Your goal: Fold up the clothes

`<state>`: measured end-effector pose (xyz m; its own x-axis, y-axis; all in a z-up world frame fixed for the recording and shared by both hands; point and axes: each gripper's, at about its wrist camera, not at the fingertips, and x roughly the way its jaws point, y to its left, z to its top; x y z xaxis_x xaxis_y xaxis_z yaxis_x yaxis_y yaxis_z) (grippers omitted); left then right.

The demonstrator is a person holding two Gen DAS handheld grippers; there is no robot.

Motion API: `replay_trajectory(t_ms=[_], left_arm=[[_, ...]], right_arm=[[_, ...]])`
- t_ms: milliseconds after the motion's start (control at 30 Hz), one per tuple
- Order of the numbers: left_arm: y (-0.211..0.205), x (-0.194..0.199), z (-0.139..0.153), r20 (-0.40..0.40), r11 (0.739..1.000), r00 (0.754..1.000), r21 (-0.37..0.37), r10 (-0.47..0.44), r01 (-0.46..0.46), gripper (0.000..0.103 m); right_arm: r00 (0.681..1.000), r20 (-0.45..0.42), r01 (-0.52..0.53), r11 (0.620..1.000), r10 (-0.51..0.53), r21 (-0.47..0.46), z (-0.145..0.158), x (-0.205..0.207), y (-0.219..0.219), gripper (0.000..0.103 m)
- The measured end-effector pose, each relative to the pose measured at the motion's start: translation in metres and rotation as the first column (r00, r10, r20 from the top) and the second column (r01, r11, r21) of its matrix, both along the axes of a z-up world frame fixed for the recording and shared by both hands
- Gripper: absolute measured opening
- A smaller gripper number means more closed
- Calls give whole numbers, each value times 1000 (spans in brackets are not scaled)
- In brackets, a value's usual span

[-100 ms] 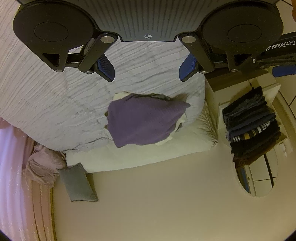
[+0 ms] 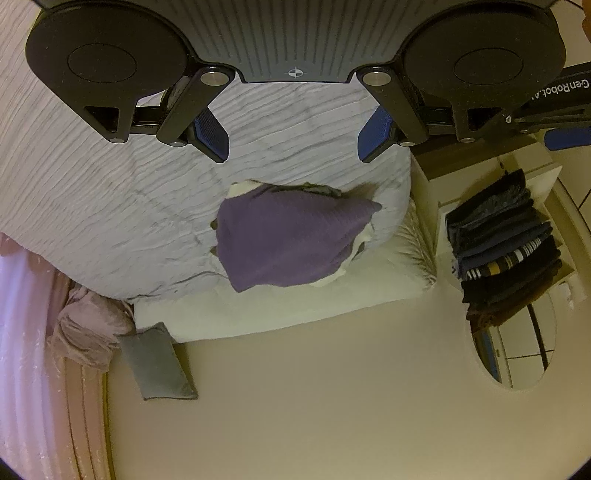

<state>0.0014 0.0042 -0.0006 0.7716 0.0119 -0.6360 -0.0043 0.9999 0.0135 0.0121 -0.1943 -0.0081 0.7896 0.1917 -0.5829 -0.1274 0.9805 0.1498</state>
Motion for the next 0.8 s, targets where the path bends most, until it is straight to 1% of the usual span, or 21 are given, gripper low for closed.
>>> replay_trajectory(t_ms=[167, 267, 333, 600, 800], left_arm=[[6, 2, -1, -2, 1000, 1000, -2, -4, 4, 81], [9, 3, -1, -4, 1000, 1000, -3, -6, 6, 81], [-3, 4, -2, -5, 1000, 1000, 5, 0, 0, 81], [-4, 2, -1, 0, 1000, 1000, 21, 11, -11, 81], [-9, 1, 2, 2, 999, 1000, 29, 20, -20, 81]], right_arm=[[1000, -6, 0, 1000, 0, -3, -4, 4, 0, 80], [1000, -6, 5, 1000, -5, 2, 1, 4, -6, 80], [1000, -3, 9, 1000, -9, 10, 0, 4, -10, 80], [999, 3, 32, 999, -32, 41, 0, 4, -22, 80], [999, 7, 34, 999, -34, 40, -1, 2, -22, 80]])
